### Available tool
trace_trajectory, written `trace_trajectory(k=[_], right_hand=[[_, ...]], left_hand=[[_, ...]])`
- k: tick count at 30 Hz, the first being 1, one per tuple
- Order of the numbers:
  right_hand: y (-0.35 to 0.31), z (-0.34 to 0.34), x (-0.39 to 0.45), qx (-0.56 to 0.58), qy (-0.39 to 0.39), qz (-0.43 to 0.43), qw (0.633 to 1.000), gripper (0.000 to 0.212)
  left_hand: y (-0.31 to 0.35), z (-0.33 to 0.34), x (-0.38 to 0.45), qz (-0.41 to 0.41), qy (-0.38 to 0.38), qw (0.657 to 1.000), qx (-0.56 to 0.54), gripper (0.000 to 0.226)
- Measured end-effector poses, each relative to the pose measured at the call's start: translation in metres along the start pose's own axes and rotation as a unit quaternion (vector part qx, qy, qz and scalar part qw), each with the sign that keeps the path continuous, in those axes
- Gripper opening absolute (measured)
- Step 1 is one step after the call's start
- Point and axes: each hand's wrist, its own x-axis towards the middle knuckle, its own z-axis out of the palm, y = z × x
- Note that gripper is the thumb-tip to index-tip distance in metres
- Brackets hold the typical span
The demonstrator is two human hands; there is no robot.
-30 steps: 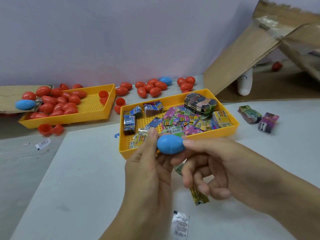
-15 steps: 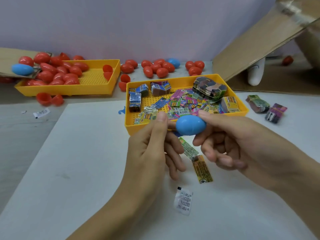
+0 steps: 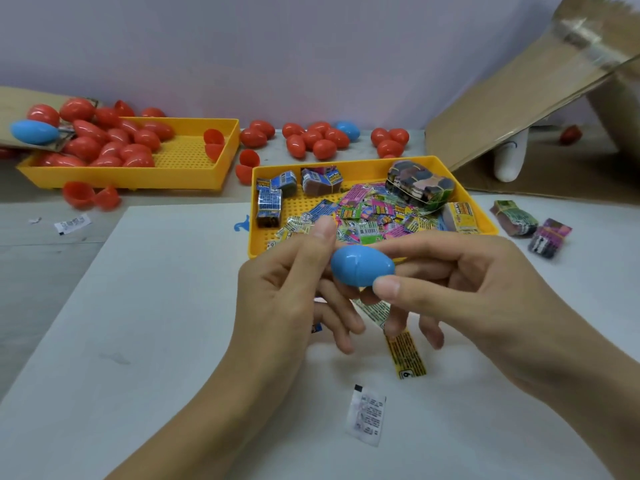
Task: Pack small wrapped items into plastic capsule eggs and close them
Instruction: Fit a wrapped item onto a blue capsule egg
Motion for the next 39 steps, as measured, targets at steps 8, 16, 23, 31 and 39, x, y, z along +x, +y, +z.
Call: trace_trajectory(k=[8, 16, 23, 31, 39], right_hand=[[0.0, -0.004, 0.005, 0.074, 0.054, 0.041, 0.995, 0.026], [0.0, 0.001, 0.004, 0.067, 0.063, 0.024, 0.995, 0.032], [0.008, 0.004, 0.001, -0.02, 0.101, -0.077, 0.992, 0.032], [0.013, 0.004, 0.001, -0.098, 0.093, -0.119, 0.984, 0.034], [0.004, 0.005, 0.007, 0.043, 0.093, 0.057, 0.993, 0.035]], left_hand=[[0.005, -0.006, 0.002, 0.07, -0.048, 0.996, 0.027, 0.026], [0.003, -0.003, -0.001, 0.123, -0.081, 0.987, 0.068, 0.031], [0.004, -0.008, 0.003, 0.043, -0.016, 0.999, 0.014, 0.023], [0.003, -0.004, 0.004, -0.013, -0.047, 0.999, 0.011, 0.02], [0.003, -0.007, 0.003, 0.081, -0.063, 0.992, 0.072, 0.025]])
